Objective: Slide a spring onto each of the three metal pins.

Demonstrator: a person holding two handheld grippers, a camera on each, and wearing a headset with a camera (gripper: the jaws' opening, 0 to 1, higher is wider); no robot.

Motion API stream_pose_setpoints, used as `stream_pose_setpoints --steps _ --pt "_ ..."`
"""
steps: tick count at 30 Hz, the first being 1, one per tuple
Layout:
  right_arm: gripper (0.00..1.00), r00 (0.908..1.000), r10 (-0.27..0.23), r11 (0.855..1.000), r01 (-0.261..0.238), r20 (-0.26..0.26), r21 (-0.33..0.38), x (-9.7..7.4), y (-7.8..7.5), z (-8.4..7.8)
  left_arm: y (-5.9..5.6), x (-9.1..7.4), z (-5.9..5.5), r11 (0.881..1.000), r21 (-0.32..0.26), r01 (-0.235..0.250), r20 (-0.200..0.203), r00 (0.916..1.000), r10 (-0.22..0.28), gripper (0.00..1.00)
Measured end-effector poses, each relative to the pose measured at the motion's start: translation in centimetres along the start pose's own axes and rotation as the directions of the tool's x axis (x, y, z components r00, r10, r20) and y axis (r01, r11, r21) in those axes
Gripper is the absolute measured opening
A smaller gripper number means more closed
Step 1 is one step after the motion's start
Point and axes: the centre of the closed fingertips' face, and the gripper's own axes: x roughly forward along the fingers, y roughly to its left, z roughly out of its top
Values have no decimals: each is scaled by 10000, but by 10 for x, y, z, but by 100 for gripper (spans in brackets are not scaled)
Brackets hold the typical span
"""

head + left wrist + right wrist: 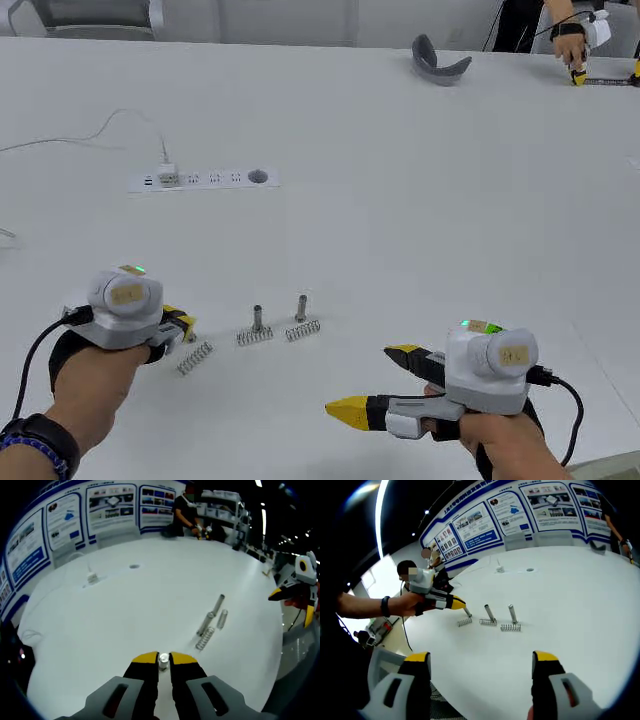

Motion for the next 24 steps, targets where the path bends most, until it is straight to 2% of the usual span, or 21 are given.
stream_pose_setpoints --steps 16,24 --pt "84 10000 -25 10000 25 8 -8 -2 -1 -1 0 2 -2 9999 -78 134 -123 9998 -135 10" --pt "84 10000 6 10000 -6 -31 -27 -1 0 -2 0 -2 -3 9995 -247 217 -111 9997 -220 18"
